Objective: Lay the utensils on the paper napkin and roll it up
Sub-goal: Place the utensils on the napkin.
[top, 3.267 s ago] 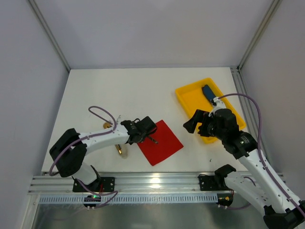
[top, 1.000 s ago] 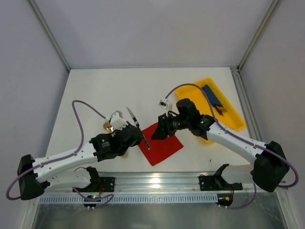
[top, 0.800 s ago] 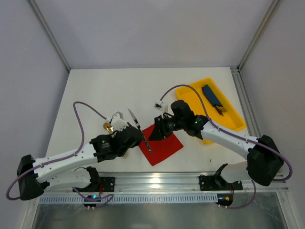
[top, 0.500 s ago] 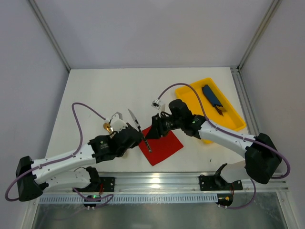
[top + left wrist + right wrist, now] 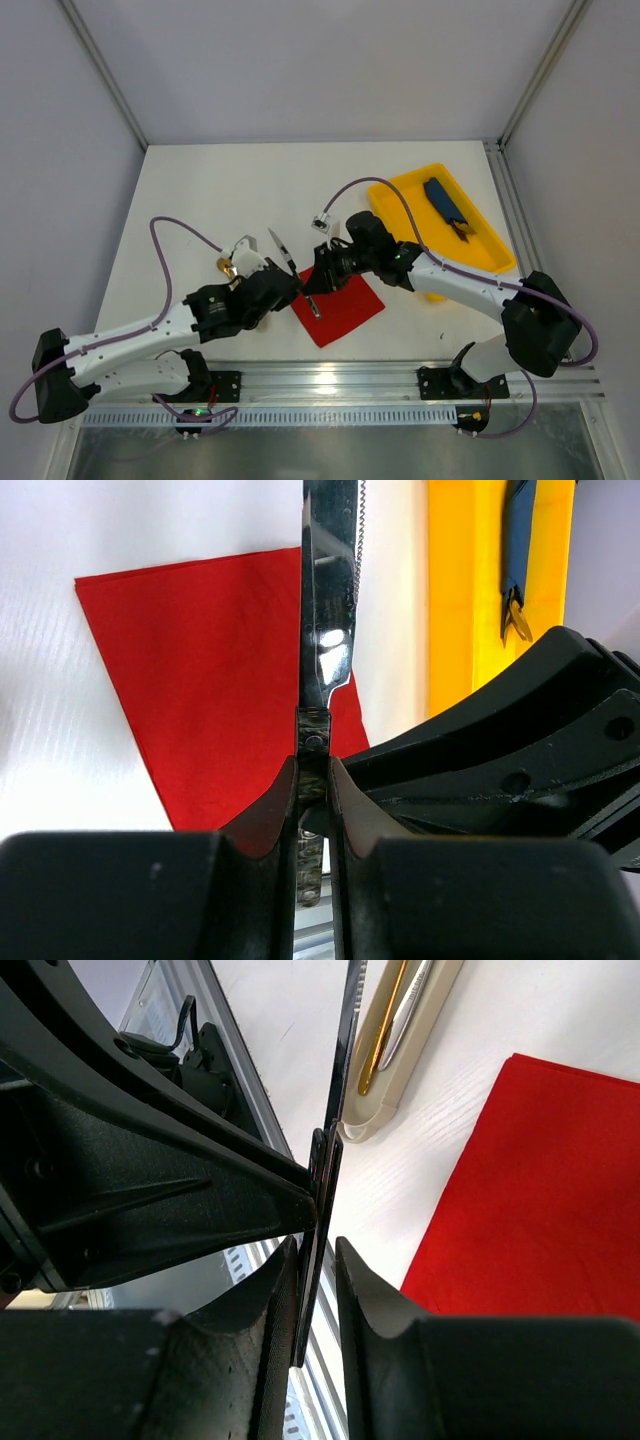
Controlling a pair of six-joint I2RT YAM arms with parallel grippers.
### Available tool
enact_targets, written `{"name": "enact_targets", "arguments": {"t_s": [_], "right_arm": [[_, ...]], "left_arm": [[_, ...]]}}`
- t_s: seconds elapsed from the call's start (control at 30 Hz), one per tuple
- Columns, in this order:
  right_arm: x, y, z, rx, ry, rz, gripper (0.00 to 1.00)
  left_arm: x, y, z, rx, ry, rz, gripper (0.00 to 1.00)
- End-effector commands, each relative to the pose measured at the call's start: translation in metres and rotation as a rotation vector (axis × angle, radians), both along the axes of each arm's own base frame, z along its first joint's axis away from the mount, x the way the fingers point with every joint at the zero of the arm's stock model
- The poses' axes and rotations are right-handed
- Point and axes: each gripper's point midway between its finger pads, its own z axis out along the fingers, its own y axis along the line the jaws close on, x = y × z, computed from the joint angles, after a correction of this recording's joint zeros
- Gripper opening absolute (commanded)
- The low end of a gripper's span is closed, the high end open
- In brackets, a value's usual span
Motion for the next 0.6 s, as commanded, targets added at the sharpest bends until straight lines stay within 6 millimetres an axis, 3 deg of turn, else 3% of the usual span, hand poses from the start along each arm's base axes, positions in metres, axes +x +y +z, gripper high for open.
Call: {"name": "enact_targets", "arguments": {"t_s": [0.0,0.4,0.47,0.57], "right_arm": [[0.009,0.013,0.023,0.063,-0.063,0.008,0.25],[0.003,0.022,0.029,0.119,-0.055,0.049,0.25],[0.001,0.024,0.029,0.127,-0.034,0.054,0.04],[-0.001,0.025,0.028,0.125,-0.023,0.054,0.04]], "left_arm": [[0.004,0.0,0.015,-0.062,-0.034,0.024,0.0],[0.002,0.0,0.016,-0.087,-0.033,0.016,0.0],[0.001,0.001,0.016,-0.088,-0.036,0.014,0.0],[0.001,0.006,0.016,-0.09,-0.043,0.024,0.0]]}}
